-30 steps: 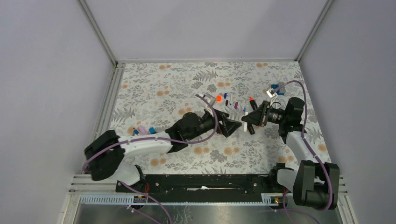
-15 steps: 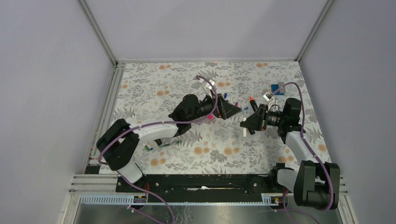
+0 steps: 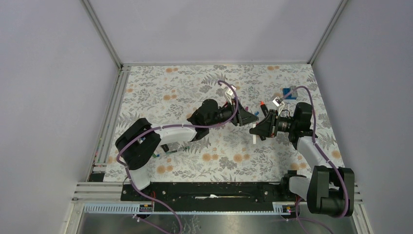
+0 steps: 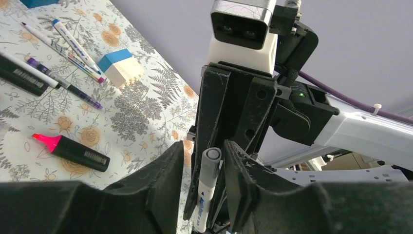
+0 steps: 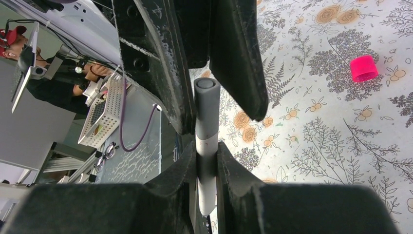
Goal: Open the pen caps
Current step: Open the pen cap from the pen, then place the pen at the center of the board.
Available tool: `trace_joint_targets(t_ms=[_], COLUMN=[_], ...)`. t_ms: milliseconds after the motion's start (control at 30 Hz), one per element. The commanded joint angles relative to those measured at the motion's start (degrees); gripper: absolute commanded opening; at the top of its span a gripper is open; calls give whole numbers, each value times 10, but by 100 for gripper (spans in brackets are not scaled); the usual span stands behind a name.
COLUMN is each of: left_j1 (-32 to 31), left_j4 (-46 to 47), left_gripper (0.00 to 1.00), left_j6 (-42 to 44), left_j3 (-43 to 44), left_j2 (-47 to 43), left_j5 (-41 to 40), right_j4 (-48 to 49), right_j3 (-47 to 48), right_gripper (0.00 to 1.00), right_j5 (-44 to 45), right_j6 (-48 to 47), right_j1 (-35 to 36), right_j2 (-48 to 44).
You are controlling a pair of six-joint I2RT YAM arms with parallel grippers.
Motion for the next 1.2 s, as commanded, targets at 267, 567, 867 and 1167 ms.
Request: trace_joint_targets(t_ms=[267, 567, 867, 1167], left_j1=[-3, 47, 150, 178], left_j4=[53, 24, 10, -14], left_gripper=[1, 0, 0, 0], left_j6=[-7, 37, 65, 61], left_j3=[42, 107, 241, 186], left_j2=[17, -8, -6, -68], left_j5=[56, 21, -95, -79], right_j4=[1, 1, 4, -22], right_j3=[10, 4, -10, 5], right_gripper=[0, 0, 0, 0], right_j5=[-10, -22, -39, -6], right_j6=[-10, -18, -25, -56], right_j1=[7, 11, 27, -2], right_j2=[5, 22, 12, -18])
